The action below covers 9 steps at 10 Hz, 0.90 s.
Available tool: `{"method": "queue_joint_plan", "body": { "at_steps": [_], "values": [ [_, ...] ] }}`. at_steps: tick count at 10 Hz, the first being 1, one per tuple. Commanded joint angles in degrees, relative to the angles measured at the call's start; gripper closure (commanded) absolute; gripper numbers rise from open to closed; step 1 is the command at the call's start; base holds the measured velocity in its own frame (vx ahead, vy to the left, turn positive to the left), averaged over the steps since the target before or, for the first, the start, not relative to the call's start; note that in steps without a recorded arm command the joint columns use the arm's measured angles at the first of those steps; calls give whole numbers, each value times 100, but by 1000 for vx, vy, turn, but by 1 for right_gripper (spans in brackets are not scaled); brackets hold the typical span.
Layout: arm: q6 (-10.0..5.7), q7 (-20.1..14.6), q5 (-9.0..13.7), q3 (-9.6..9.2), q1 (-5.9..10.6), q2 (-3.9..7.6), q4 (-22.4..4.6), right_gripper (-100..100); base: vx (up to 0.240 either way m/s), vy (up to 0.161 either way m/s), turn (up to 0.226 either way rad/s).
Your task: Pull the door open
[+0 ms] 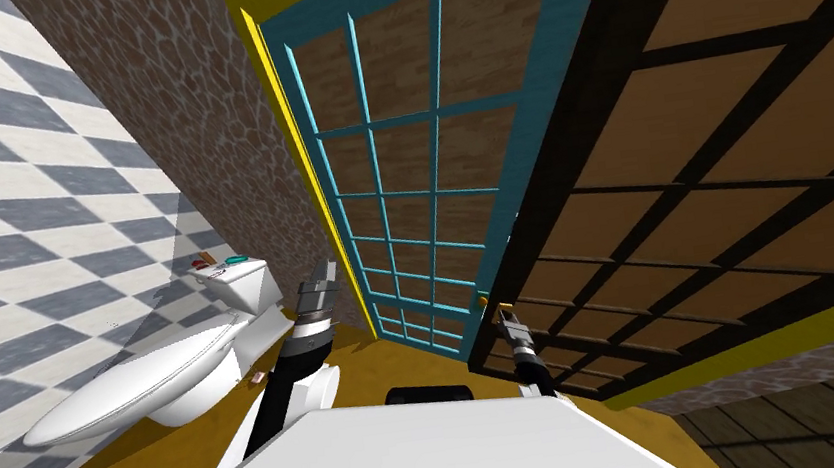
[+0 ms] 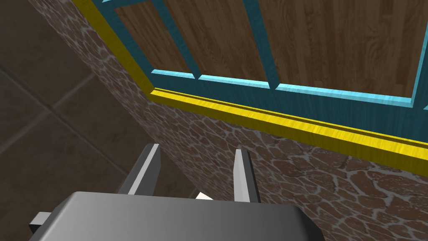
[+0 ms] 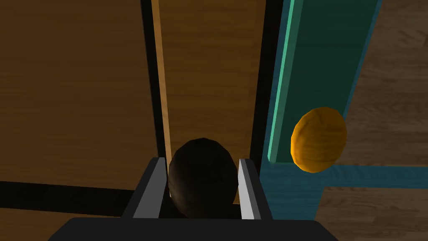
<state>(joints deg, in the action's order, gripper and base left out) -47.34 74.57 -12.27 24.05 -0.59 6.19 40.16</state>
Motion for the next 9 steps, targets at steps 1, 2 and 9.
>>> {"method": "queue_joint_plan", "body": {
  "at_steps": [1,2,9],
  "values": [
    [102,-56,60,101,-173,46,-79,100,-186,28,-69],
    [110,-103,85,126,-248,69,-105,100,-176,13,-70],
    [127,-342,182,172,-420,125,-160,100,-71,4,-16]
  ]
}}
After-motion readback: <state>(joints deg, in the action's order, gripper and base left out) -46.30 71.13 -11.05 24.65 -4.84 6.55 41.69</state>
